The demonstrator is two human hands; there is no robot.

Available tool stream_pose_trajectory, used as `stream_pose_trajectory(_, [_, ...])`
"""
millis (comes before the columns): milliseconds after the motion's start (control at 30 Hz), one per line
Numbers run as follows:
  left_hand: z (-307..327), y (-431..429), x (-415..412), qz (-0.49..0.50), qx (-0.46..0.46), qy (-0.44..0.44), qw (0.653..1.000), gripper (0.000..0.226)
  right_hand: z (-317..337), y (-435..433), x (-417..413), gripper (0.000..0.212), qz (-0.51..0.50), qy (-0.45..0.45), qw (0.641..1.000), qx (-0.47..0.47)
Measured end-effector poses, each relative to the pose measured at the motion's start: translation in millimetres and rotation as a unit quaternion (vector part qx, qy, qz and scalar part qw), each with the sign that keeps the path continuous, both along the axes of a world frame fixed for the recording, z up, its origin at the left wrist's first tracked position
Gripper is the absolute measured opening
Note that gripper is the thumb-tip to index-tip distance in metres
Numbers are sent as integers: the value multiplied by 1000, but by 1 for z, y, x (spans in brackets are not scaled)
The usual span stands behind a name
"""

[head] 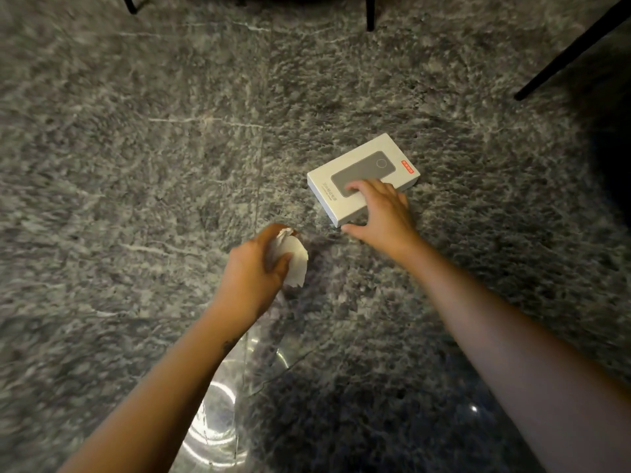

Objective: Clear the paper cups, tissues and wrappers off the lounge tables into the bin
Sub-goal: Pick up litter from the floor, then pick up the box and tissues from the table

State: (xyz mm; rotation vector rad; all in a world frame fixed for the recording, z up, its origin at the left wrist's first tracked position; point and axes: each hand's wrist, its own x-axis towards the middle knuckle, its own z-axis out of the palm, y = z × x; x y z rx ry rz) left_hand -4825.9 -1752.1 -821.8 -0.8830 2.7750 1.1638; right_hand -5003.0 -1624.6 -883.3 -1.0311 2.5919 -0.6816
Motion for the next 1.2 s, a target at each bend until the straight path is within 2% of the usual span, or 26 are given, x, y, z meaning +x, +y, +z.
stream_pose_trajectory(133, [0, -13, 0, 25, -9, 7, 1000, 38, -5, -19, -25, 94, 91, 49, 990, 94])
stream_pose_trajectory(267, [-1, -15, -2, 42, -14, 6, 999, 37, -4, -31, -47, 120, 163, 79, 958, 220])
stream_pose_trajectory(367, [-2, -14, -3, 47, -16, 4, 999, 38, -4, -41, -59, 125, 186, 94, 938, 276])
stream_pose_trajectory(467, [-2, -16, -2, 56, -11, -3, 998, 39, -5, -49, -64, 125, 188, 115, 934, 282])
stream_pose_trajectory(633, [-2, -18, 1, 79, -7, -6, 997, 39, -5, -46, -51, 119, 165, 133, 959, 190])
stream_pose_trajectory(767, [1, -19, -6, 108, 25, 18, 994, 40, 17, -40, -28, 119, 57, 20, 997, 51])
stream_pose_trajectory(867, [22, -17, -14, 132, 51, 58, 988, 38, 50, -33, -12, 115, -15, -44, 998, -50])
stream_pose_trajectory(1033, [125, -17, -21, 194, 87, 95, 973, 37, 156, -22, 24, 109, -126, -154, 970, -141])
stream_pose_trajectory(1200, [282, -22, -29, 177, 93, 121, 972, 25, 319, -22, 35, 111, -154, -174, 955, -184])
